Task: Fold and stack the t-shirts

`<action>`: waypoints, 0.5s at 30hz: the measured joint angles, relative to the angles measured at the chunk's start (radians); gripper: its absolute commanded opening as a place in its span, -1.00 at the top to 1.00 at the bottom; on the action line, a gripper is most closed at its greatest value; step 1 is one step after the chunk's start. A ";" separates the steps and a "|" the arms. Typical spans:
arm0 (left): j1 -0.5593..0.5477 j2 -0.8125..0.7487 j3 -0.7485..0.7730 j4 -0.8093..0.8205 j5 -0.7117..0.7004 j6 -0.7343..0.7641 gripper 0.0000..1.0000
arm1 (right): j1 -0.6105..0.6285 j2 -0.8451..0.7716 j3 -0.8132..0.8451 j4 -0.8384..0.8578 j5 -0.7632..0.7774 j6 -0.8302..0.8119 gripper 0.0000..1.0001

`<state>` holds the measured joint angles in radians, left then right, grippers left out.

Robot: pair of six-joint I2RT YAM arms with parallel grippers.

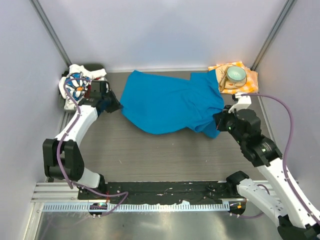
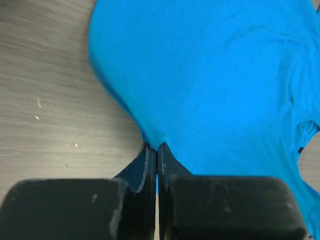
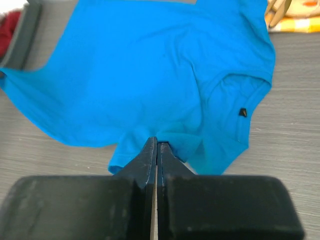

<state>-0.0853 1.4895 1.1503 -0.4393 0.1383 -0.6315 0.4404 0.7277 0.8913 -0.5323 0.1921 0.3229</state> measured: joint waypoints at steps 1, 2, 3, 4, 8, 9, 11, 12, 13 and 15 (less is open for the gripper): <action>-0.017 -0.007 -0.005 -0.011 -0.012 -0.006 1.00 | 0.000 -0.023 0.013 -0.024 -0.003 0.004 0.99; -0.042 -0.024 -0.016 -0.024 -0.027 -0.013 1.00 | 0.000 -0.042 0.035 -0.043 -0.005 0.009 0.99; -0.053 -0.040 -0.027 -0.035 -0.040 -0.018 1.00 | 0.000 -0.049 0.050 -0.052 -0.009 0.011 0.98; -0.060 -0.066 -0.048 -0.040 -0.060 -0.024 1.00 | 0.000 -0.056 0.074 -0.070 -0.012 0.016 0.99; -0.057 -0.207 -0.172 -0.097 -0.145 -0.070 1.00 | 0.000 -0.056 0.132 -0.130 -0.041 0.029 0.99; -0.056 -0.234 -0.194 -0.114 -0.164 -0.079 1.00 | 0.000 -0.045 0.142 -0.157 -0.060 0.036 0.98; -0.056 -0.276 -0.223 -0.152 -0.203 -0.100 1.00 | 0.000 -0.021 0.150 -0.199 -0.088 0.048 0.99; -0.056 -0.294 -0.232 -0.167 -0.219 -0.106 1.00 | 0.000 -0.013 0.150 -0.215 -0.100 0.051 0.99; -0.056 -0.314 -0.241 -0.183 -0.235 -0.113 1.00 | 0.000 -0.006 0.150 -0.236 -0.111 0.055 0.99; -0.056 -0.348 -0.251 -0.210 -0.259 -0.123 0.99 | 0.000 0.005 0.150 -0.283 -0.133 0.069 0.98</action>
<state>-0.1417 1.1416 0.8997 -0.6495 -0.1207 -0.7547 0.4404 0.7330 1.0409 -0.8158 0.0593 0.3920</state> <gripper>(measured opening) 0.020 0.029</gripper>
